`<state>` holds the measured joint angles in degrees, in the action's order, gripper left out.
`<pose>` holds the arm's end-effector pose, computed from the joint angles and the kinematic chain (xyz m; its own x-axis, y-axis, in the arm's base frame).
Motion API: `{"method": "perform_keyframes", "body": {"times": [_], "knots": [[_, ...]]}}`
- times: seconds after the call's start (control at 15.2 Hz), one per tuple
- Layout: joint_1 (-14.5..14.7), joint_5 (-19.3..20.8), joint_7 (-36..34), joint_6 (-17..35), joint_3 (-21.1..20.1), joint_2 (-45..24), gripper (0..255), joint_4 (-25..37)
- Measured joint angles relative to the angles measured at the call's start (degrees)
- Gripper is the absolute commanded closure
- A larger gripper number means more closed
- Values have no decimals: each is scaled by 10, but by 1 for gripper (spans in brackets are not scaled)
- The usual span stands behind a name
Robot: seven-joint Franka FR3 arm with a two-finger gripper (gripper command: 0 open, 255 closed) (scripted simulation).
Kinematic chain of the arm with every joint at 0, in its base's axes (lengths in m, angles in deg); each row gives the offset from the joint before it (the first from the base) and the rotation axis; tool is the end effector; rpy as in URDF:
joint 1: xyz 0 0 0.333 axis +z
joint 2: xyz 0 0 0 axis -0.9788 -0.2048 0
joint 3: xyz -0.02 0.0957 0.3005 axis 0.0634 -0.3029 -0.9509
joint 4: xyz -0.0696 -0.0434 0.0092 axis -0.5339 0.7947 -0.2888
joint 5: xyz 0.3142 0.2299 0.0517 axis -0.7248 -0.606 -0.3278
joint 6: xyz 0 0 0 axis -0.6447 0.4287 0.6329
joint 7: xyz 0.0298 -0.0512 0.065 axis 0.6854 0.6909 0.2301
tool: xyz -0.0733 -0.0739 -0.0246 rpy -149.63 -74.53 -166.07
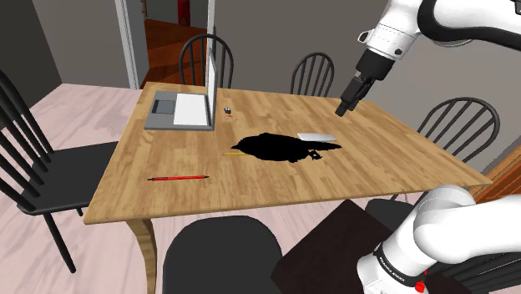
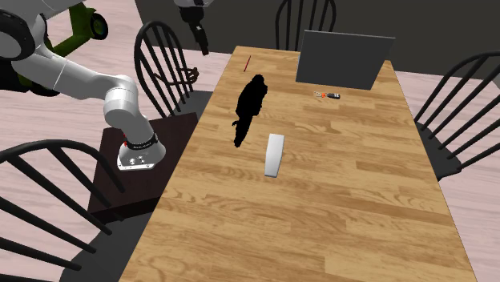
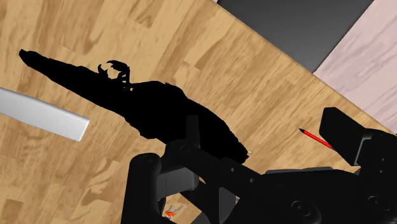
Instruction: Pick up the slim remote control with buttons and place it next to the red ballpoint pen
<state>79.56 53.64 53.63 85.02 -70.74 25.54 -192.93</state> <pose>0.3181 0.0328 0.6318 0.9835 0.1324 0.1236 0.1424 -0.9869 -0.0755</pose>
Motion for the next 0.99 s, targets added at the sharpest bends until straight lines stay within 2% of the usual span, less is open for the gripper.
{"method": "perform_keyframes", "body": {"times": [0.2, 0.53, 0.99], "knots": [[1, 9, 29, 12, 15, 1, 0, -17], [3, 50, 145, 46, 77, -4, 0, -60], [10, 100, 314, 123, 168, -78, 0, -75]]}}
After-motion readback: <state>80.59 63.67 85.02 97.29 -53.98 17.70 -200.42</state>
